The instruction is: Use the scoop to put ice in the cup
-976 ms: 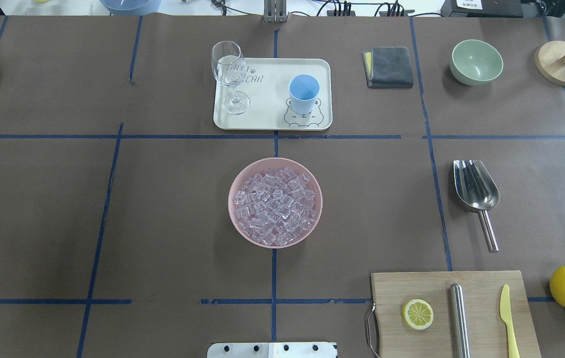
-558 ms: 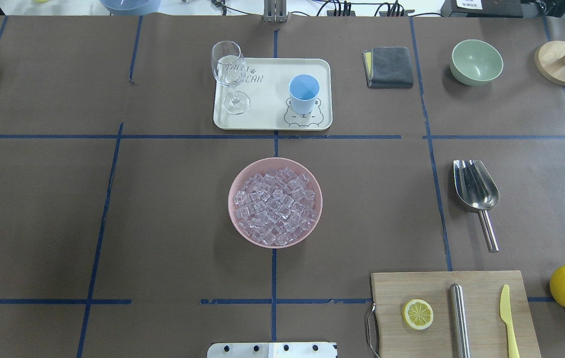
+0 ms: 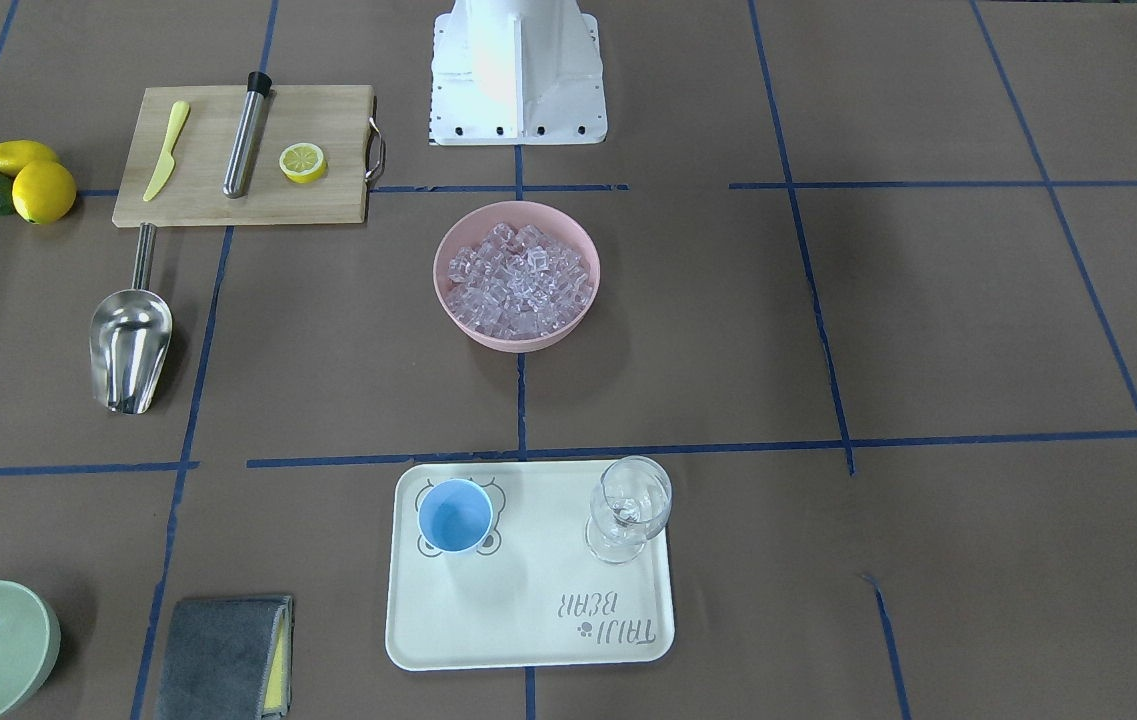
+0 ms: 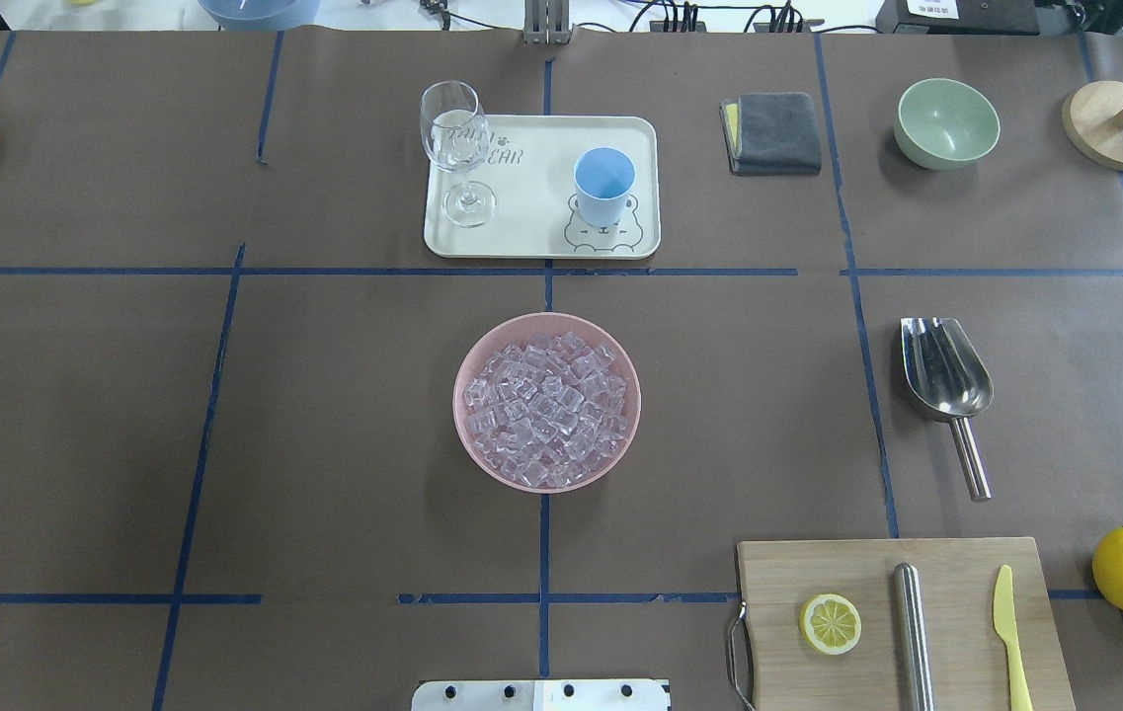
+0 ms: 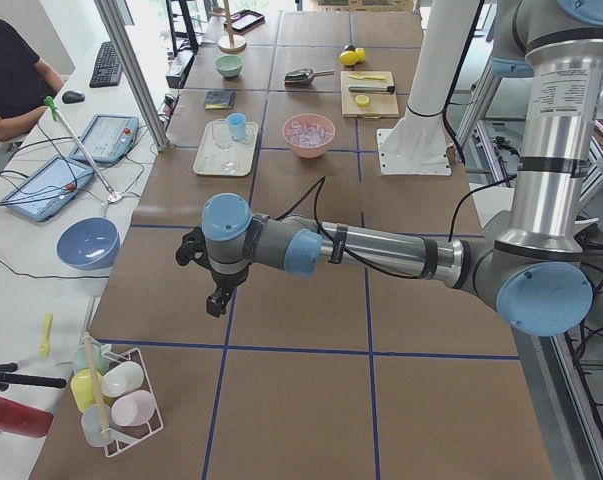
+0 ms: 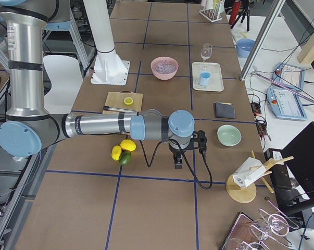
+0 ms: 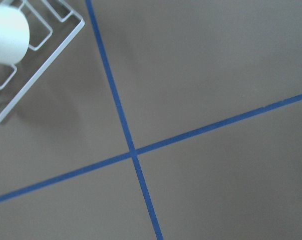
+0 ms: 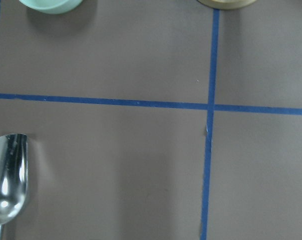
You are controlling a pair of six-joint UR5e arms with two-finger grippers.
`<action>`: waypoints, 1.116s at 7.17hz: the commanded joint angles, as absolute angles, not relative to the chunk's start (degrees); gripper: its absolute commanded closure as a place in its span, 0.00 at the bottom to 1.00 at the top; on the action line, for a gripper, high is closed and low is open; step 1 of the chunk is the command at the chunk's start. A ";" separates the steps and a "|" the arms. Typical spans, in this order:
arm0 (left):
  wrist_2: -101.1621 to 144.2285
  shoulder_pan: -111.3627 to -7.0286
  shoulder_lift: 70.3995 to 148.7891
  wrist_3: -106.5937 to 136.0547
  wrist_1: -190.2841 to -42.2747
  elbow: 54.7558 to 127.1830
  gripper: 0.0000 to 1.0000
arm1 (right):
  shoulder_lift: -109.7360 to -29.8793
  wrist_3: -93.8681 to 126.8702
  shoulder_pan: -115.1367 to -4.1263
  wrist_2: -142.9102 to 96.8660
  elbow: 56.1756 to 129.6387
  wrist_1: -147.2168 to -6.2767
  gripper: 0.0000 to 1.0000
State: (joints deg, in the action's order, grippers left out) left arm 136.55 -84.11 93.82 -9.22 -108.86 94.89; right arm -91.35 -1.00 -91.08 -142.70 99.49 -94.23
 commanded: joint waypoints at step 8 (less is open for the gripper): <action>136.06 -52.21 109.33 9.76 -120.32 98.35 0.00 | -85.89 52.74 -58.64 -127.45 105.77 -69.92 0.00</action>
